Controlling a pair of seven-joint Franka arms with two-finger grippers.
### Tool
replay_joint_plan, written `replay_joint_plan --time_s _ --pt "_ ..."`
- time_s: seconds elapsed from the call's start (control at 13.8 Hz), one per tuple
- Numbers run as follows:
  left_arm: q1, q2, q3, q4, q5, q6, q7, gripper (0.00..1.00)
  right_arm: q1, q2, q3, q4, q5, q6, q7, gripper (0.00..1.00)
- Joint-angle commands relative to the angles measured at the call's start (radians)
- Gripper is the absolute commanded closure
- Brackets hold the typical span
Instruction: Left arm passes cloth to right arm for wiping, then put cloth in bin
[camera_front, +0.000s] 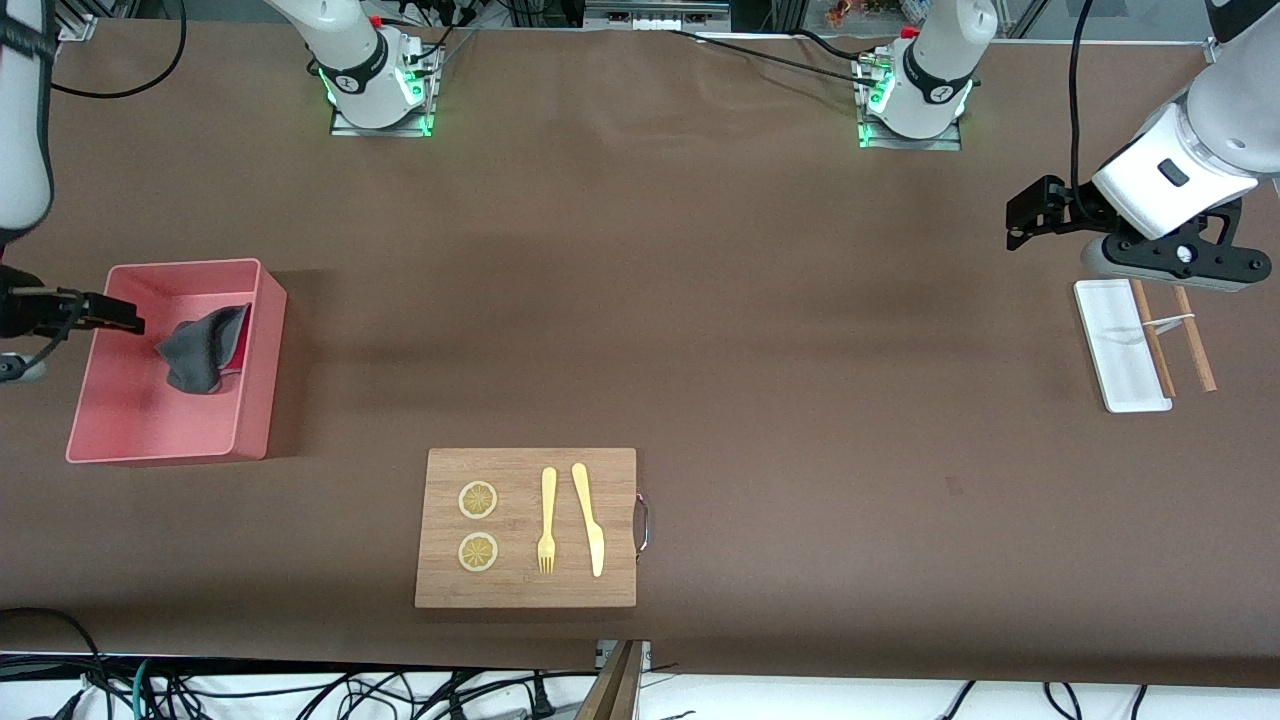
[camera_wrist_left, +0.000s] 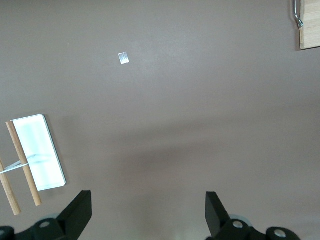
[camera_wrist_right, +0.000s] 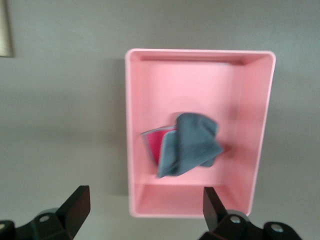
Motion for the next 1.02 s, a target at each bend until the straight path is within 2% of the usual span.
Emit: replay_joint_plan --time_s 0.0,0.07,0.29,0.58,0.95 --pt "-0.001 -0.009 -0.008 -0.006 0.023 -0.009 0.016 0.0 -0.049 -0.061 0.131 0.002 -0.03 -0.058 0.153 0.0" --pt "-0.001 -0.009 -0.007 -0.005 0.023 -0.009 0.015 0.0 -0.073 -0.088 0.19 -0.003 -0.026 -0.069 0.174 0.0" --pt "-0.001 -0.015 -0.008 -0.013 0.026 -0.018 0.016 0.0 -0.089 -0.145 0.257 0.003 -0.041 -0.078 0.167 0.0" --pt "-0.001 -0.011 -0.021 -0.006 0.027 -0.013 0.015 0.0 -0.103 -0.219 0.269 0.023 -0.043 -0.081 0.167 0.0" --pt "-0.001 -0.006 -0.027 -0.01 0.027 -0.01 0.005 0.0 -0.109 -0.22 0.268 0.031 -0.03 -0.156 0.243 0.0"
